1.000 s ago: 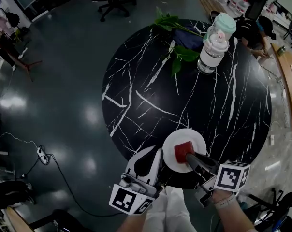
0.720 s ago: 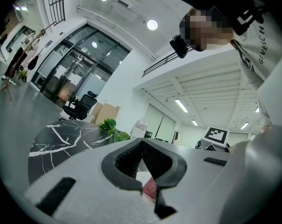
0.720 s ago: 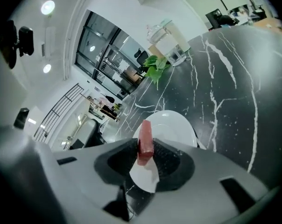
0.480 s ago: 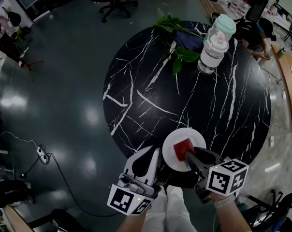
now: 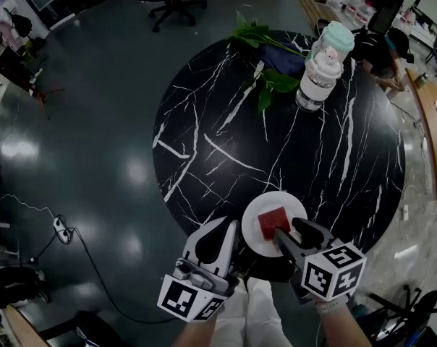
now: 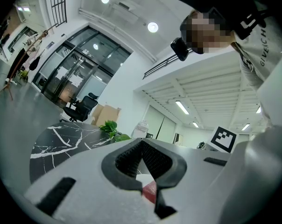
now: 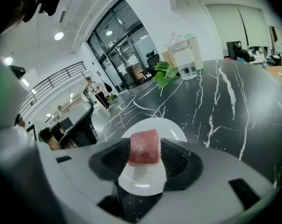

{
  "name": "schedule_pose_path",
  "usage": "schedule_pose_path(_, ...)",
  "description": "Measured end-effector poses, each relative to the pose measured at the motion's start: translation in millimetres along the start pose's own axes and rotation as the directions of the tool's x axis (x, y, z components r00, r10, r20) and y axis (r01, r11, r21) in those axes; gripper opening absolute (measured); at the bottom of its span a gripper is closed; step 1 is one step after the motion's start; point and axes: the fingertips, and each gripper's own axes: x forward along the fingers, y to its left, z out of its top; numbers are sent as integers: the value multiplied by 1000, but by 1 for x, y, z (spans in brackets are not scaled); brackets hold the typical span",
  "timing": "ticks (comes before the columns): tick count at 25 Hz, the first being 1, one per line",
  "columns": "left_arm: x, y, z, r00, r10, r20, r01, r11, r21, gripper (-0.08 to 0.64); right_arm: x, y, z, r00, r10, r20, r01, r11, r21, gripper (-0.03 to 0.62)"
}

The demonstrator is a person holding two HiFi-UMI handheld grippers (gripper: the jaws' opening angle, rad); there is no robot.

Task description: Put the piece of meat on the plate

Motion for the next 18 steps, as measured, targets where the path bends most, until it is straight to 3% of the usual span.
schedule_pose_path(9,4,-6,2,1000,-6,-10,6,1000,7,8,-15,6,11,998,20,66,-18,999,-35,189)
schedule_pose_path(15,7,-19,8,999,-32,-25,33,999,23,8,-31,33,16,993,73,95,-64,994,-90,183)
schedule_pose_path(18,9,-28,12,998,-49,-35,50,998,30,8,-44,46,22,987,90,130,-74,990,-122,81)
